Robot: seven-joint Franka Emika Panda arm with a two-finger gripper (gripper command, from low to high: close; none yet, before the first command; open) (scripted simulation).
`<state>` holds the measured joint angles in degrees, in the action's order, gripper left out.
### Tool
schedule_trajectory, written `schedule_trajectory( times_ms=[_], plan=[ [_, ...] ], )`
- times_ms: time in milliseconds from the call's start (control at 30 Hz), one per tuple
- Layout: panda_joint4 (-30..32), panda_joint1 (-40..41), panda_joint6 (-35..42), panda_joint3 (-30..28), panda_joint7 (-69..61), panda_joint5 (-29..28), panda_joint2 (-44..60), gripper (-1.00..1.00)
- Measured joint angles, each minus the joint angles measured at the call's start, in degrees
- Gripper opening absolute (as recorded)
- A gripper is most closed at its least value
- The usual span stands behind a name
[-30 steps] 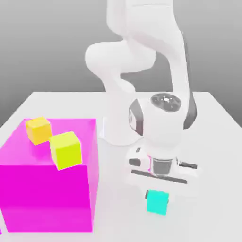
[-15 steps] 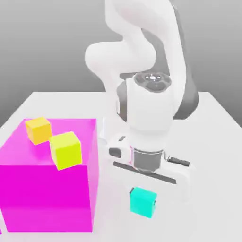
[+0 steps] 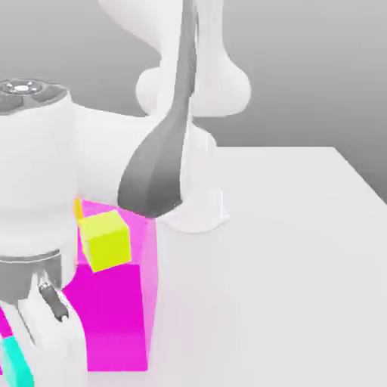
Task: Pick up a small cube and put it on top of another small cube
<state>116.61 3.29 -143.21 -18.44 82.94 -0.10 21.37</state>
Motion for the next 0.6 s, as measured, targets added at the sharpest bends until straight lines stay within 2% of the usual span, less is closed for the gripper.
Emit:
schedule_trajectory(
  times_ms=[167,233,333,467,500,600],
  plan=[
    [1.45,5.71,-0.83,-2.79,-2.83,2.67,0.77,-1.00],
    [4.17,7.74,-0.69,-2.20,-5.60,5.20,-0.12,-1.00],
    [5.26,10.26,1.66,-2.89,-3.08,10.19,-0.79,-1.00],
    [5.00,12.99,-2.99,-0.65,-4.18,15.40,5.29,-1.00],
    [4.93,13.38,-3.98,-0.18,-4.57,16.11,6.43,1.00],
    [4.93,13.38,-3.98,-0.18,-4.57,16.11,6.43,1.00]
  ],
)
